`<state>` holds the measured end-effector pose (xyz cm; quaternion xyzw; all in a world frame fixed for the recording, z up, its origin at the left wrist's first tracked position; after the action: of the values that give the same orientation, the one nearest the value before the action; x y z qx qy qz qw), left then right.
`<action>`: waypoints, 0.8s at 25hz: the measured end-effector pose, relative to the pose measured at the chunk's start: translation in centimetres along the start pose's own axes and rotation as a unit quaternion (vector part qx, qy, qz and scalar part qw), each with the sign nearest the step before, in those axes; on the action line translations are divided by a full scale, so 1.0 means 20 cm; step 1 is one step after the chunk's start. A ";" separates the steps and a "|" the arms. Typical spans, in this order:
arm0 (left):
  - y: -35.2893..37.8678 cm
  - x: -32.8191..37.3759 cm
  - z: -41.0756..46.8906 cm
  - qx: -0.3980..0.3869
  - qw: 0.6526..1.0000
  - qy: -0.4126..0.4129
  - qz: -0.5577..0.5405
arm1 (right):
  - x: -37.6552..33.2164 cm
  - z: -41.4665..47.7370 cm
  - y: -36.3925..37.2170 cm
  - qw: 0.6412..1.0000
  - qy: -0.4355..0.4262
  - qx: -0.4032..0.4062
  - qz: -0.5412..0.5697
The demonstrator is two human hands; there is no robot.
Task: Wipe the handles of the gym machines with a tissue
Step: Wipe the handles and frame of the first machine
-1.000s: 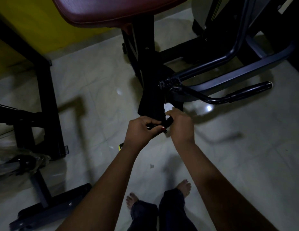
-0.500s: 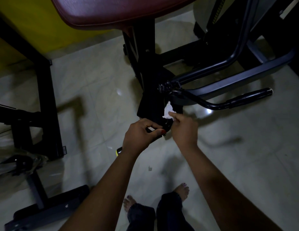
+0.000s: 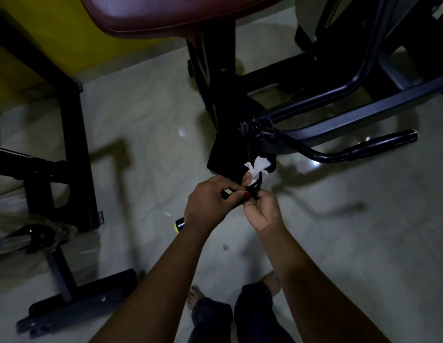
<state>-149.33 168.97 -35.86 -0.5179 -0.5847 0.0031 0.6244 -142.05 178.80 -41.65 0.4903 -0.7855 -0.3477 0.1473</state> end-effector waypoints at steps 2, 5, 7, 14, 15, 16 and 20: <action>0.00 -0.01 0.00 0.003 1.000 -0.003 0.005 | -0.01 0.01 -0.02 0.999 -0.025 0.000 -0.029; 0.00 0.00 0.00 0.007 1.000 -0.003 0.002 | -0.09 0.03 0.03 0.984 -0.092 0.010 -0.152; 0.00 0.01 0.00 0.005 1.000 -0.009 0.009 | -0.16 0.03 0.05 0.951 -0.151 0.051 -0.266; 0.00 0.01 0.00 -0.004 1.000 -0.024 -0.001 | -0.35 -0.16 0.11 0.646 -0.406 0.137 -0.632; 0.00 0.02 0.00 -0.005 1.000 -0.023 -0.002 | -0.35 -0.17 0.12 0.600 -0.459 0.118 -0.644; 0.00 0.02 0.00 -0.004 1.000 -0.022 -0.002 | -0.35 -0.16 0.13 0.552 -0.501 0.099 -0.659; 0.00 0.02 0.00 0.002 1.000 -0.016 0.002 | -0.26 -0.09 0.10 0.473 -0.530 0.008 -0.704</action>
<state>-149.25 169.10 -35.55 -0.5176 -0.5934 0.0139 0.6162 -139.92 183.08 -38.38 0.6020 -0.1071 -0.5215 -0.5951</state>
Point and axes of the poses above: each hand's wrist, its own z-axis towards the middle knuckle, its own y-axis out of the palm, x = y × z, the point moved 2 cm from there along z, towards the middle knuckle, and after that the axes turned 4 degrees about -y, right-handed, at the moved point
